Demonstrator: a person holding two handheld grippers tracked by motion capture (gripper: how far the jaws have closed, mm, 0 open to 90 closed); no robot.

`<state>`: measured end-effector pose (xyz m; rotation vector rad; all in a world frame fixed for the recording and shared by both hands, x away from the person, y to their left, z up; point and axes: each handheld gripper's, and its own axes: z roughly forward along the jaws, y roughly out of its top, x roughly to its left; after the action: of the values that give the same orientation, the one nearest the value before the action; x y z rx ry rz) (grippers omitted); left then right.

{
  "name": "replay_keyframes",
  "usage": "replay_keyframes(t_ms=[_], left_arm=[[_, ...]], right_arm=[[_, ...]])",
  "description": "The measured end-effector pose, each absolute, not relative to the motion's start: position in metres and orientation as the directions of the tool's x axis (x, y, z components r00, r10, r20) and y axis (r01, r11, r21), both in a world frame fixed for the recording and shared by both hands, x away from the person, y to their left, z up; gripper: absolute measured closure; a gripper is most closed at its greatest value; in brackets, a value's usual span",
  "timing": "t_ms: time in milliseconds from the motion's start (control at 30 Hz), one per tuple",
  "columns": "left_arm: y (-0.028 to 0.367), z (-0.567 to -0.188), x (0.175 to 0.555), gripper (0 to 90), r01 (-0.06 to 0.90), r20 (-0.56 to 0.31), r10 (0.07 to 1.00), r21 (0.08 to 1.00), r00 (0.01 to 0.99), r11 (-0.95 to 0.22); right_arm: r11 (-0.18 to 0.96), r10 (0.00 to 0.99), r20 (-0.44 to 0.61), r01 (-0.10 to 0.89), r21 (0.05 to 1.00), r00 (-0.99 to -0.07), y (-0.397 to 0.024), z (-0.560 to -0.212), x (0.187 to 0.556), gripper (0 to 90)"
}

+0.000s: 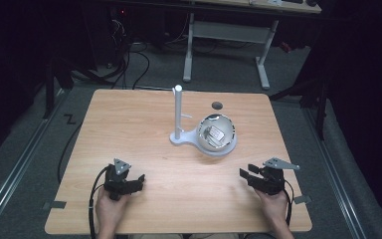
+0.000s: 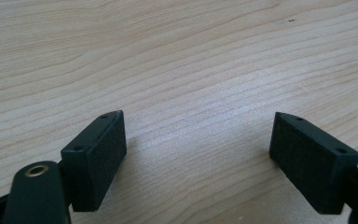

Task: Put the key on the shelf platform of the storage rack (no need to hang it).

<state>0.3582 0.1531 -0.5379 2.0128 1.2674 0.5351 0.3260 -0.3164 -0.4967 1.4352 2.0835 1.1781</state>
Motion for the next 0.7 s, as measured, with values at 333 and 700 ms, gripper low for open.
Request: replay_keyframes(t_ms=[333, 700], left_arm=[[0.153, -0.538, 0.358, 19.0, 0.614, -0.017, 0.898, 0.735, 0.439, -0.286], [0.153, -0.538, 0.358, 19.0, 0.614, -0.016, 0.898, 0.735, 0.439, -0.287]], right_arm=[[0.163, 0.89, 0.147, 0.602, 0.782, -0.431, -0.31, -0.508, 0.323, 53.0], [0.19, 0.892, 0.122, 0.606, 0.772, -0.435, -0.301, -0.517, 0.317, 52.8]])
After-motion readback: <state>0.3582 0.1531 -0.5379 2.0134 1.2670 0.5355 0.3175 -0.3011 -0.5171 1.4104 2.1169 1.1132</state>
